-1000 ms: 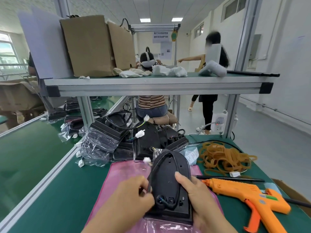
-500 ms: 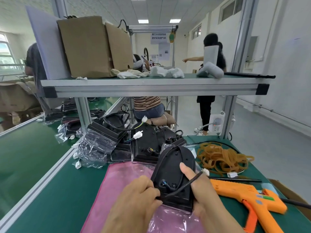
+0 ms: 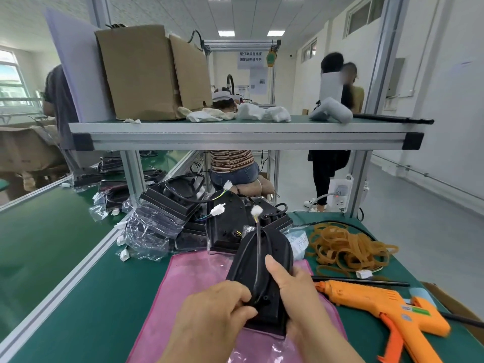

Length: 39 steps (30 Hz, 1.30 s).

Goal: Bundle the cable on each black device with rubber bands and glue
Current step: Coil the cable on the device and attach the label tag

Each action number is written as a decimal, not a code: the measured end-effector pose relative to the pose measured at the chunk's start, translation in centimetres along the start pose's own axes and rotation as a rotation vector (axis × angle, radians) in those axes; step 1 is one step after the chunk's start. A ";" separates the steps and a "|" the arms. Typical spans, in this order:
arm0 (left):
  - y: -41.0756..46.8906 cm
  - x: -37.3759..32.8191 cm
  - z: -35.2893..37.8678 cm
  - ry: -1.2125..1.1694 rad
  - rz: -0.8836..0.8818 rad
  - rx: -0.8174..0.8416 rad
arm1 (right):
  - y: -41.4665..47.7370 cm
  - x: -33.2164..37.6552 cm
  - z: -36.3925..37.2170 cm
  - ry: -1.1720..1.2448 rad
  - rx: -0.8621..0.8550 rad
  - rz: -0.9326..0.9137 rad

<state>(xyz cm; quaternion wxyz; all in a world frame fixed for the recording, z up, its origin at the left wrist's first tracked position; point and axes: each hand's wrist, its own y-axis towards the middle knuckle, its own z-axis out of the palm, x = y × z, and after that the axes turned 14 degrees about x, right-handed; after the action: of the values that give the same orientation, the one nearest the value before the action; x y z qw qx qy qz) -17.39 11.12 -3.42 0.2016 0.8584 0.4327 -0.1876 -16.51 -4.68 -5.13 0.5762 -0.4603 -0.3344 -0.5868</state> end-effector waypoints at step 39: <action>1.1 2.2 0.7 -0.435 0.015 -0.504 | -0.9 -1.5 -2.0 -0.189 0.171 -0.075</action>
<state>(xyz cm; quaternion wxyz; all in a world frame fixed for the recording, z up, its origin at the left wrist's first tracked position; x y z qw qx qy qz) -15.39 11.63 -4.96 0.4967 0.7244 0.4062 -0.2522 -17.83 -5.90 -7.07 0.5571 -0.4499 -0.4528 -0.5312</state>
